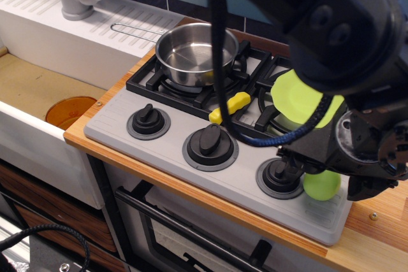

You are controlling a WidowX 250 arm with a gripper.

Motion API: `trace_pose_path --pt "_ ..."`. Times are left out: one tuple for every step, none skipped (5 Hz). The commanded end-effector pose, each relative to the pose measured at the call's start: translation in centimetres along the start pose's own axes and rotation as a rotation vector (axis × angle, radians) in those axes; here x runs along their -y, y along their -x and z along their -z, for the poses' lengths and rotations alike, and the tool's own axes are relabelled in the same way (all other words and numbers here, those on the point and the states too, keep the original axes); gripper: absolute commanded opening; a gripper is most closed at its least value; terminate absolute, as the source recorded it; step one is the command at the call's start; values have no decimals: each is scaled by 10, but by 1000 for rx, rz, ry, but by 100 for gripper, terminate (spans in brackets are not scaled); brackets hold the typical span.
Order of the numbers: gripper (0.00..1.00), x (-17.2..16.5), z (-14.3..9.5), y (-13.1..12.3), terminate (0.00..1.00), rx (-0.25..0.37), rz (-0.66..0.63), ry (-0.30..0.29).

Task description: Put smallpear on plate and fry in pot or pan on stove

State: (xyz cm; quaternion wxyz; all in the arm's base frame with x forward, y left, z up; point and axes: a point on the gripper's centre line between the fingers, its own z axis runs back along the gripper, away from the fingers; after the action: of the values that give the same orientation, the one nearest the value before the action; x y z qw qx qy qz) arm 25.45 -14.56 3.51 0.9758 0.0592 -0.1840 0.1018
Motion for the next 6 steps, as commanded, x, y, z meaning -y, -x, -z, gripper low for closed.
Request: trace_pose_path --pt "0 4 -3 -3 0 11 5 16" --pt "0 4 -6 -3 0 4 5 17" --pt "0 2 -19 -7 0 -25 5 8" --pt "0 0 -41 -18 0 -77 1 -4" --pt "0 -3 -54 -38 0 -123 11 -10" --pt "0 -9 -49 -55 0 -134 38 -2"
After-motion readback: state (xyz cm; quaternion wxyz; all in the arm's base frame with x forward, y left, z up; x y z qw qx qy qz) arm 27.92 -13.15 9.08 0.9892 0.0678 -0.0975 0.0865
